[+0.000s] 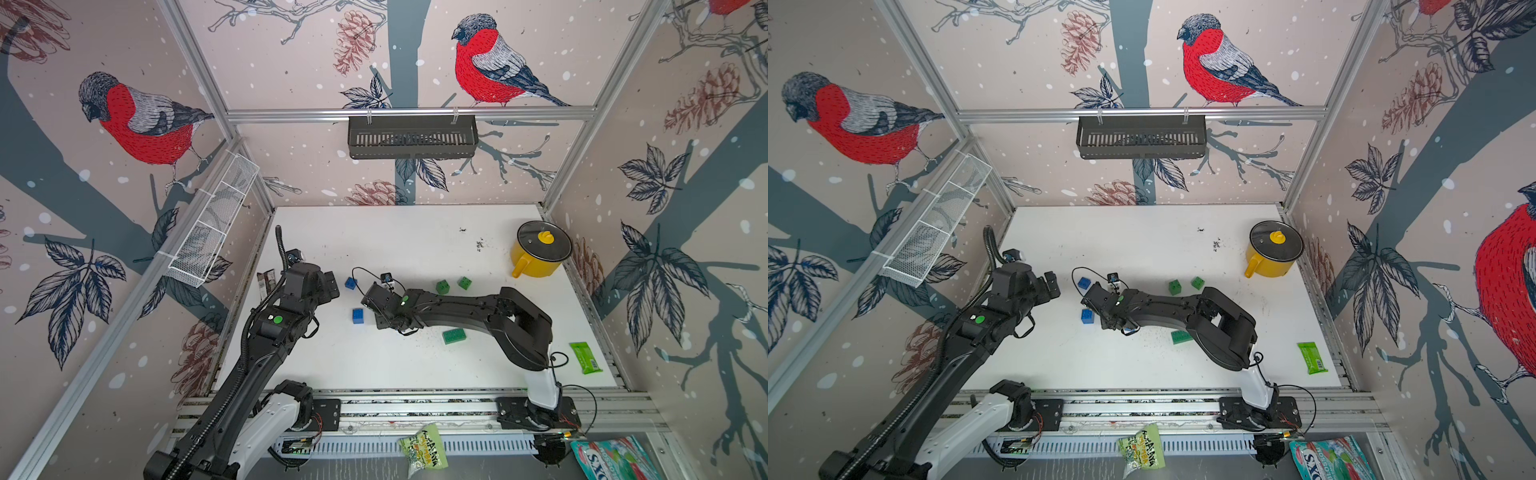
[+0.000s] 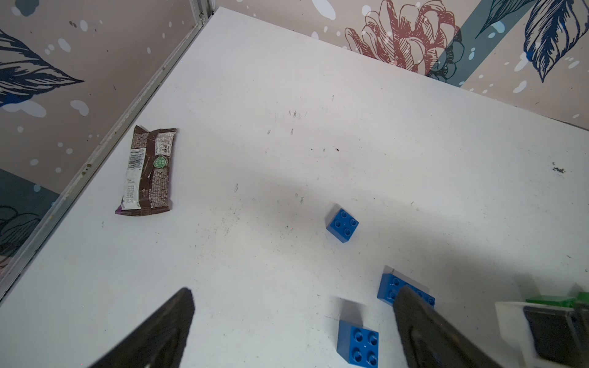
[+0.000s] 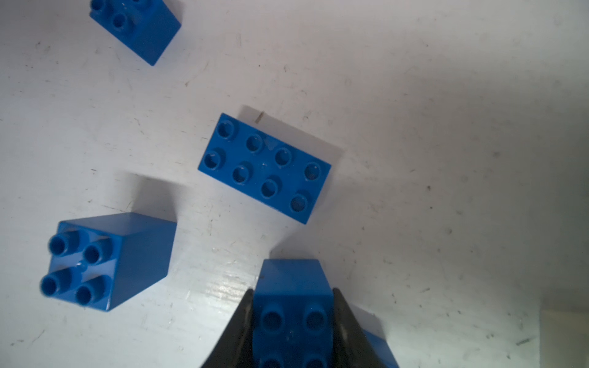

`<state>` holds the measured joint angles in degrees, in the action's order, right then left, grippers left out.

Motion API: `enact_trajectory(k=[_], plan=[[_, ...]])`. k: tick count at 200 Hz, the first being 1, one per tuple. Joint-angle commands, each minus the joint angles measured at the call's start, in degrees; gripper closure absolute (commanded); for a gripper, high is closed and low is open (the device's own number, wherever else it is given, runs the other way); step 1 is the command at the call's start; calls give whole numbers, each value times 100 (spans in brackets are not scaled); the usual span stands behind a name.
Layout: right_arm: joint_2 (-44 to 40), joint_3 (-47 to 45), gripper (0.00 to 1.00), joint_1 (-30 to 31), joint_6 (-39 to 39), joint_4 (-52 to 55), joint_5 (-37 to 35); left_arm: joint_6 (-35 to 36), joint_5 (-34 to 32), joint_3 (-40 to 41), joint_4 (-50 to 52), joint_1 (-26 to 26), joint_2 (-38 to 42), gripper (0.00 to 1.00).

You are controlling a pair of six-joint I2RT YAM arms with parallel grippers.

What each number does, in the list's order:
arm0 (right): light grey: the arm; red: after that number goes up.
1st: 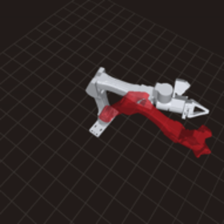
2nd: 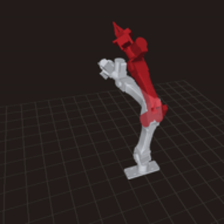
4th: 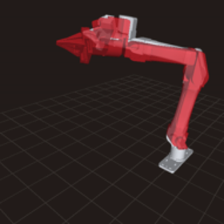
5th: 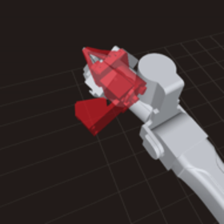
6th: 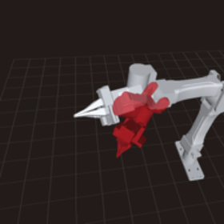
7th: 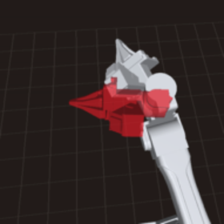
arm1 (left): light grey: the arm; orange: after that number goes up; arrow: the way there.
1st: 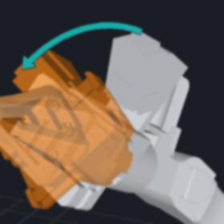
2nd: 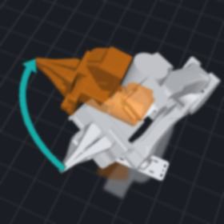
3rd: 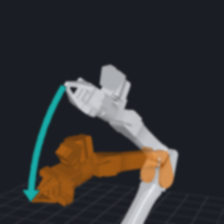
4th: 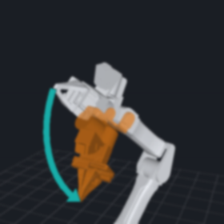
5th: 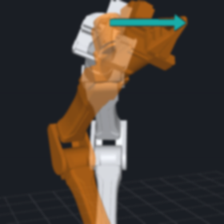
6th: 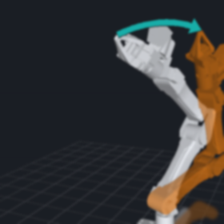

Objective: Assemble the letter h with lego
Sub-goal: Place the lego brick at the center of the board.

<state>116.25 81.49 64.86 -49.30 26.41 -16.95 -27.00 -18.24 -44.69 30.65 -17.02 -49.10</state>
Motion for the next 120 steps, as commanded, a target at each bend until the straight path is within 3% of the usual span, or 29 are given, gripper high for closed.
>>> enact_trajectory(k=[1, 58, 104, 120], plan=[[51, 68, 69, 33, -140, 121, -115, 24, -37, -5, -121, -8, -4, 2], [159, 213, 58, 62, -203, 271, -152, 30, -20, -13, -108, -12, -38, 2], [168, 302, 41, 106, -138, 289, -85, 43, -16, -13, -112, -22, -73, 2], [105, 315, 39, 121, -122, 267, -68, 47, -14, -11, -112, -21, -86, 2]])
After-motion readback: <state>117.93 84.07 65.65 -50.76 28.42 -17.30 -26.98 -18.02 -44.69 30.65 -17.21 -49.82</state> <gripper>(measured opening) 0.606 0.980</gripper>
